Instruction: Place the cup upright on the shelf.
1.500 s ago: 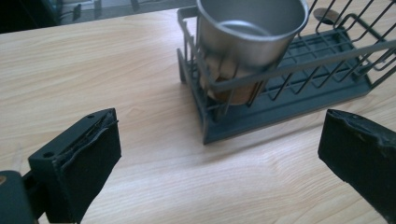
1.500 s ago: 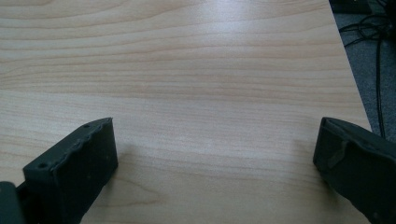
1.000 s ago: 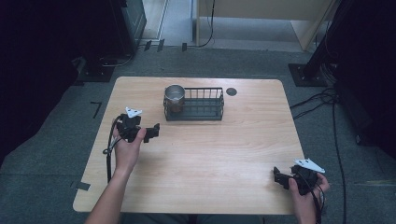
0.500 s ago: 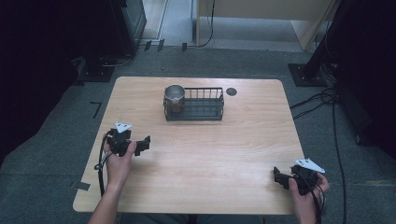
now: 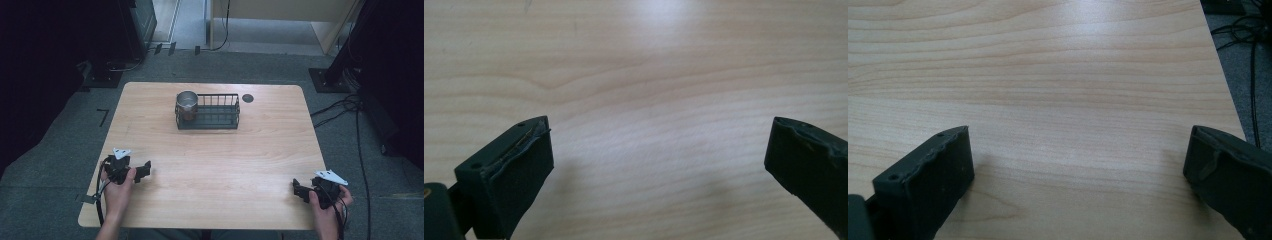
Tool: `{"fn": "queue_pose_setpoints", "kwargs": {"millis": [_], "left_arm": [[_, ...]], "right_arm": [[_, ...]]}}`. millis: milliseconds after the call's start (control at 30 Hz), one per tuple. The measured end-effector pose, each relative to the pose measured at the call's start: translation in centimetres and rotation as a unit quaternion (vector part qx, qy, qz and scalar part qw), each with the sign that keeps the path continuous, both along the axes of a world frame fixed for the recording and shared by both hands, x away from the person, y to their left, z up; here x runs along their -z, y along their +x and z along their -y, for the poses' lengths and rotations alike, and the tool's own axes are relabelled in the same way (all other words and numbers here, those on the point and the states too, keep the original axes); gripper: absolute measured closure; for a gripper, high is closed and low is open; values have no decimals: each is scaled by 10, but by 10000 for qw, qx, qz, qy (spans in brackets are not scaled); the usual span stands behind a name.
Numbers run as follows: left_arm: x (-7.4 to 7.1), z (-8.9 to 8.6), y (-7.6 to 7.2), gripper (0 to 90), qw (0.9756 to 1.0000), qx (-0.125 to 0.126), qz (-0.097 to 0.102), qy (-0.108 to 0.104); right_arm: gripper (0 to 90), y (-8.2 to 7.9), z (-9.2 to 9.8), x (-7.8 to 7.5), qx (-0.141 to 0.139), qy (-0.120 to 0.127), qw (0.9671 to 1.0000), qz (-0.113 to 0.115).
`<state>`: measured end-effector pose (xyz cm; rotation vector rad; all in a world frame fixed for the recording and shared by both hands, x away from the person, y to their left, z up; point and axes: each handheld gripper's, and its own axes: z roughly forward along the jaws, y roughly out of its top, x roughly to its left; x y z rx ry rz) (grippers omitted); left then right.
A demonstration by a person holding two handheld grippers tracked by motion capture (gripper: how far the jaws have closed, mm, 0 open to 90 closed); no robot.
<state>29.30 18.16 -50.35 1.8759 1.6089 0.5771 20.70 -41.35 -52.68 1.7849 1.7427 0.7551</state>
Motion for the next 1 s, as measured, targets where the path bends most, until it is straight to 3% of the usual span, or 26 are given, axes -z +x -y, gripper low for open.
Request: {"fn": "queue_pose_setpoints", "kwargs": {"millis": [433, 600, 1000], "left_arm": [[12, -23, -22, 0, 9998, -139, -64, 156], [13, -27, -29, 0, 9993, -122, -61, 340], [15, -33, -35, 0, 9995, -55, 56, 313]], "right_arm": [[0, 0, 0, 0, -5, -8, 10000, -2], [0, 0, 0, 0, -7, -11, 10000, -1], [0, 0, 0, 0, -11, -14, 10000, 2]]}}
